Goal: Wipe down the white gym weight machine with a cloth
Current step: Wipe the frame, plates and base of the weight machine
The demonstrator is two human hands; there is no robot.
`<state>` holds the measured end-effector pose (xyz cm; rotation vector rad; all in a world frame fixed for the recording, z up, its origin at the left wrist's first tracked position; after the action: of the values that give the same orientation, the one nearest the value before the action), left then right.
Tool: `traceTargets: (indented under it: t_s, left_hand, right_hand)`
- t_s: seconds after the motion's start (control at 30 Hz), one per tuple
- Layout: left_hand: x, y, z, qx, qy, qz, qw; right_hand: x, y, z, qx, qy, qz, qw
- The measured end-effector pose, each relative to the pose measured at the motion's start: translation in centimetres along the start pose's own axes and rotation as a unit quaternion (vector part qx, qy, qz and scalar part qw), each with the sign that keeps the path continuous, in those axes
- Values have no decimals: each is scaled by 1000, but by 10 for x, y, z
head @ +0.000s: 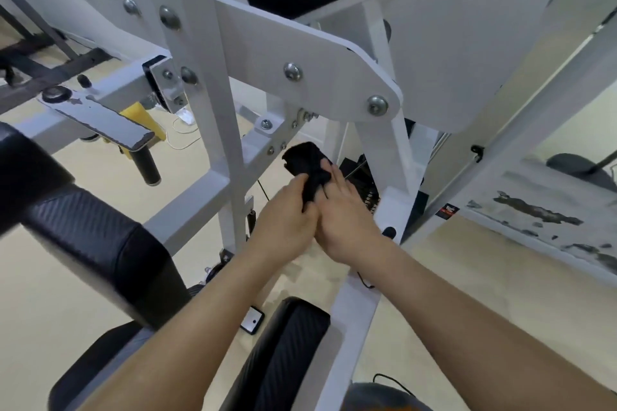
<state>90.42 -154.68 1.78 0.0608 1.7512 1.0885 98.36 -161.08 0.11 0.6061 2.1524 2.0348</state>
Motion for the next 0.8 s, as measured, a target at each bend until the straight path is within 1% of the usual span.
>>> traceTargets:
  t_s: [0.03,0.1,0.13,0.2,0.23,0.3,0.37,0.43,0.5,0.57,0.63,0.67,0.73,0.8]
  left_hand:
    - [1,5,13,-28,-2,24,999]
    - [3,14,36,-46,9,52,998]
    - [4,15,43,-52,6,70,996]
    - [-2,9,41,-63,-34,142,987]
    - [-6,1,32,-55,-74,164,982]
    - [-15,-19,2,5,-147,158,977]
    - [-17,-35,-25,60,-182,167,967]
    - [-13,-39,-29,79,-186,214,956]
    - [-7,-35,-9,80,-170,257,948]
    - [-1,-24,26,67,-129,276,950]
    - [5,-11,58,75,-73,273,956]
    - [6,-9,66,80,-60,276,956]
    - [2,-12,58,84,-85,317,941]
    - [-7,-26,25,88,-150,335,926]
  right_hand:
    - [2,4,21,-2,-4,-1,1000]
    - [5,8,45,1,-12,-8,1000]
    - [7,9,45,2,-9,-23,1000]
    - [6,8,18,10,-6,-37,999]
    - [4,5,-6,15,-9,-23,1000]
    - [4,1,-59,33,-19,12,999]
    - [8,2,-97,12,-5,0,1000]
    - [4,5,-104,-15,-13,-18,1000]
    - [4,6,-82,-10,-23,-43,999]
    - [2,7,-41,6,-21,-52,998]
    - [2,11,-2,24,-37,-71,997]
    - [3,12,6,32,-40,-84,995]
    - [2,13,-6,42,-40,-93,994]
    - [4,15,-46,25,-36,-71,997]
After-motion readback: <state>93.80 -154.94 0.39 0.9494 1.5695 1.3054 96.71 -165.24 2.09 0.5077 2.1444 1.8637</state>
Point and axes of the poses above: each hand's wrist, its own z-axis towards the middle knuckle, its own y-axis out of the back of the hand, x = y × z, the point moved 5 cm from there along z, towards the middle knuckle, and after that the axes turned 6 degrees about z, right-handed, at the moved point
